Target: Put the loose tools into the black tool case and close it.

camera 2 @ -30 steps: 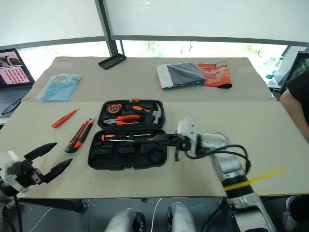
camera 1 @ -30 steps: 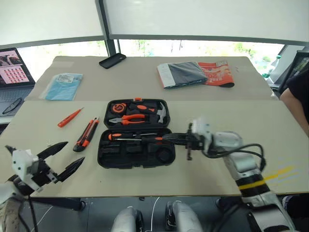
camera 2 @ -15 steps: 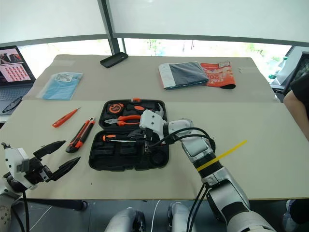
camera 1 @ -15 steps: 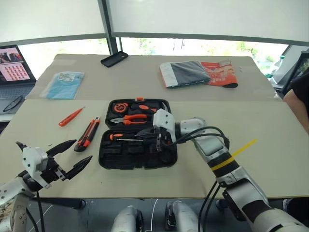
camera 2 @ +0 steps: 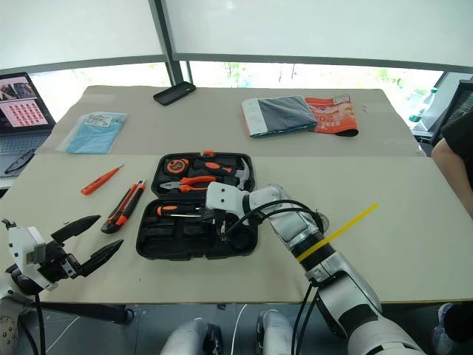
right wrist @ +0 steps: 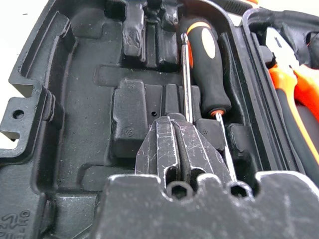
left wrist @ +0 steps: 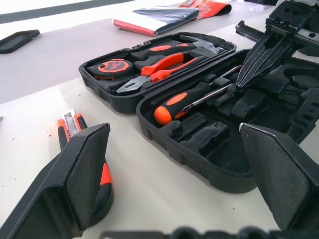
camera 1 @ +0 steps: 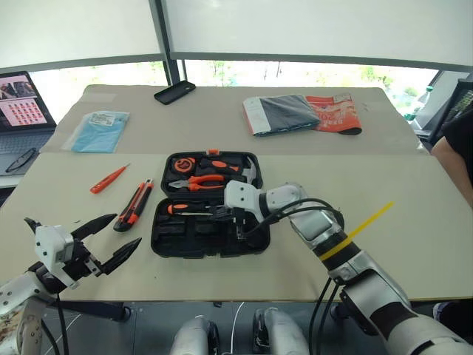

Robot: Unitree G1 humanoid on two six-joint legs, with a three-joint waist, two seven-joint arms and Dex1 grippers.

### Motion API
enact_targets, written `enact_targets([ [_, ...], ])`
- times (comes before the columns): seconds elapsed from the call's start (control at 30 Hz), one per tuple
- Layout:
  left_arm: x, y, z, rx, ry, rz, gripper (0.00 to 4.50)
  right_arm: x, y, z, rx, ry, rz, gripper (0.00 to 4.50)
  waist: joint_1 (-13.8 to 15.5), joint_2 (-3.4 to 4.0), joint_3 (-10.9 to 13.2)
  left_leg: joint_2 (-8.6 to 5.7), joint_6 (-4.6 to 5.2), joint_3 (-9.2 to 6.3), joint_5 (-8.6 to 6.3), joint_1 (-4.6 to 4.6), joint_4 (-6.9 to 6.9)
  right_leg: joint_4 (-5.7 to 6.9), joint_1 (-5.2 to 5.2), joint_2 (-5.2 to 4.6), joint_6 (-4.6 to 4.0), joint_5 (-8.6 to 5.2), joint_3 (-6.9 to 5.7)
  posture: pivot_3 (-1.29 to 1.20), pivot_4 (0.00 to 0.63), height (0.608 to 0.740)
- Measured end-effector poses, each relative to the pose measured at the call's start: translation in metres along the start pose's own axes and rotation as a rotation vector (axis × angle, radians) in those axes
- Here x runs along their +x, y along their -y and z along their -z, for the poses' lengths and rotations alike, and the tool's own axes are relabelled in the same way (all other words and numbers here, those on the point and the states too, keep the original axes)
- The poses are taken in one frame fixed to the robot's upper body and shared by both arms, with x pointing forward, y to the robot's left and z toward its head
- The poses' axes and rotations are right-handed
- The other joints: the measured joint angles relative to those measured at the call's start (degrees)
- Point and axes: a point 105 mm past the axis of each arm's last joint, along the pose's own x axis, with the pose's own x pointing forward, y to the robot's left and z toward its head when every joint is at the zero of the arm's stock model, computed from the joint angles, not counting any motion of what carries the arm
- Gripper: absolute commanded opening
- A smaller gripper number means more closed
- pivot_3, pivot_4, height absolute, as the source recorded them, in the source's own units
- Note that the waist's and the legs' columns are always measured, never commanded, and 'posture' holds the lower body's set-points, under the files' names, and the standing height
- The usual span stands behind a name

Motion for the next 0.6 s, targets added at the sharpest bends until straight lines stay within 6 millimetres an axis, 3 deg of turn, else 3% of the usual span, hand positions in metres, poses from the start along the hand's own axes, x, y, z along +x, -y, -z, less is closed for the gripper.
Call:
enact_targets([
  [0.33,0.0,0.003,0.0,0.001,-0.004,0.003,4.5,-0.016,0.0,0.01,0.152,-0.023,-0.028,0.14,0.1,-0.02,-0.01,-0.02,0.04,-0.03,0.02,-0.1,0.01,-0.03,-0.03,-0.04,-0.02,0.02,-0.01,0.0,0.15,0.74],
  [0.6,0.001,0.005,0.001,-0.005,0.0,0.001,4.5,-0.02,0.002,-0.005,0.236,0.138,-0.032,0.14,-0.38,-0.04,0.0,0.0,0.03,-0.03,0.32,-0.27,0.0,-0.14,-0.12,0.08,-0.03,0.02,-0.03,0.0,0.15,0.74],
])
